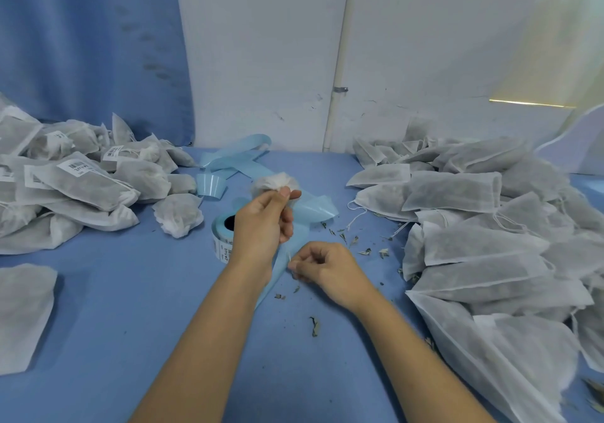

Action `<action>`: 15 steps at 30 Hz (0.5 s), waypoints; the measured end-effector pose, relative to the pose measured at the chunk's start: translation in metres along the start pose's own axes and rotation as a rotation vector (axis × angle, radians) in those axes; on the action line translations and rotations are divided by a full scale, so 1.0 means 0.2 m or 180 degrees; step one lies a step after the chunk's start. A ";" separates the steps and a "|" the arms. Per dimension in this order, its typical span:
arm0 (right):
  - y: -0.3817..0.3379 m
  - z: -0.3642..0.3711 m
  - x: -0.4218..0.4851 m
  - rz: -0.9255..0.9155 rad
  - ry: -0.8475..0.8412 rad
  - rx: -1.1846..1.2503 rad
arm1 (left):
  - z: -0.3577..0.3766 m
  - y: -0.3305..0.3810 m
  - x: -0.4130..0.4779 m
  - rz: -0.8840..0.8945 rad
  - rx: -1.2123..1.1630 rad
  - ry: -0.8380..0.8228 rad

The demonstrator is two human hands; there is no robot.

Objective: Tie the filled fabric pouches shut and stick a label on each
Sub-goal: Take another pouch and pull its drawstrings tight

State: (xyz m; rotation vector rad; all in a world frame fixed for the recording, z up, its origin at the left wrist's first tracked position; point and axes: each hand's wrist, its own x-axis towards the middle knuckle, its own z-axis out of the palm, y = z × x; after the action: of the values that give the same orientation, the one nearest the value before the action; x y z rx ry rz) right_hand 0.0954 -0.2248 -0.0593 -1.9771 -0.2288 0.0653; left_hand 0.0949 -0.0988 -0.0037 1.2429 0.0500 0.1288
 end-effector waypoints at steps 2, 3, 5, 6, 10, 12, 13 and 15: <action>0.02 -0.02 0.01 0.0069 0.0286 0.0127 | 0.00 0.01 0.00 0.0025 -0.0086 0.0049; 0.03 -0.03 0.02 0.0097 0.0458 0.0081 | -0.01 0.03 0.00 0.0052 -0.0174 0.0078; 0.05 -0.06 0.03 0.0150 0.0818 -0.0088 | -0.02 0.05 0.01 0.0141 -0.0343 0.0099; 0.06 -0.07 0.03 0.0172 0.0999 -0.0196 | -0.03 0.07 0.01 0.0188 -0.0382 0.0098; 0.09 -0.09 0.03 0.0199 0.1504 -0.0542 | -0.04 0.08 0.02 0.0282 -0.0458 0.0085; 0.09 -0.09 0.03 0.0119 0.1522 -0.0664 | -0.04 0.07 0.02 0.0268 -0.0474 0.0037; 0.09 -0.08 0.03 0.0068 0.1474 -0.0662 | -0.04 0.07 0.02 0.0234 -0.0487 -0.0011; 0.07 -0.07 0.02 -0.0027 0.1448 -0.0565 | -0.04 0.05 0.03 0.0117 -0.0517 -0.0185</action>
State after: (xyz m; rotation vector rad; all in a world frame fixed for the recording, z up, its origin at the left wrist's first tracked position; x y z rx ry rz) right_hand 0.1036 -0.2422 -0.0665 -2.1064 0.0563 -0.4195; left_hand 0.0986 -0.0875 0.0041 1.0851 -0.0331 0.1262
